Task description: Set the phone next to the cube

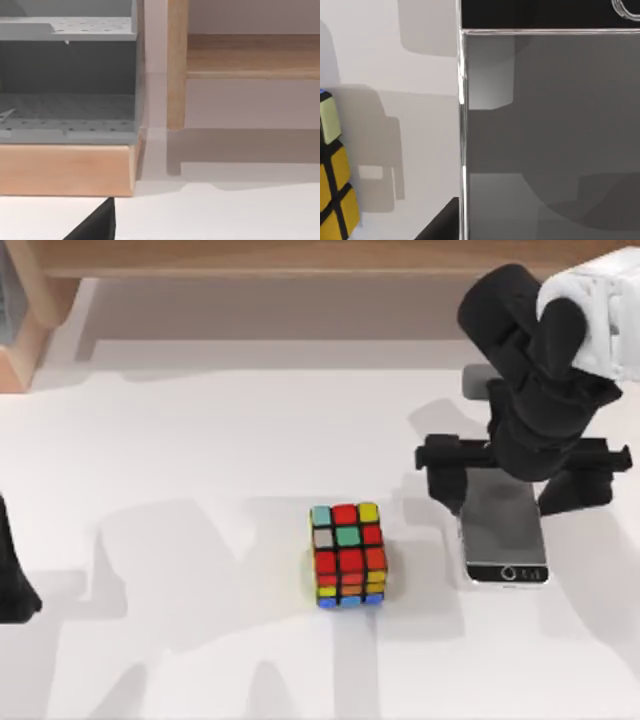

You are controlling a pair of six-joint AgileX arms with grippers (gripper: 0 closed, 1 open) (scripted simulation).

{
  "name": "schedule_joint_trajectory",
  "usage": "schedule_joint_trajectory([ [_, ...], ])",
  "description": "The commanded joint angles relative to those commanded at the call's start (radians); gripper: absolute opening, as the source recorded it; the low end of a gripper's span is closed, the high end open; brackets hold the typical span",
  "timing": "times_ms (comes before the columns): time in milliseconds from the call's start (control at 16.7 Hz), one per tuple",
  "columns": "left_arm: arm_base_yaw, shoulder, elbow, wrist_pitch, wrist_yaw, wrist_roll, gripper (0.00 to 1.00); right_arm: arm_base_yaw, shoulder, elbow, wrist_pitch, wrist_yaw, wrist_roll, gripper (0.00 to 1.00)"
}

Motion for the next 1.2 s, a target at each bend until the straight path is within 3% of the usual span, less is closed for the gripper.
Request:
schedule_joint_trajectory([
  [1020, 0.000, 0.000, 0.000, 0.000, 0.000, 0.000, 1.00, 0.003, 0.080, -0.100, 0.089, 0.001, 0.001, 0.00],
  [1200, 0.000, 0.000, 0.000, 0.000, 0.000, 0.000, 1.00, 0.003, 0.080, -0.100, 0.089, 0.001, 0.001, 0.23],
])
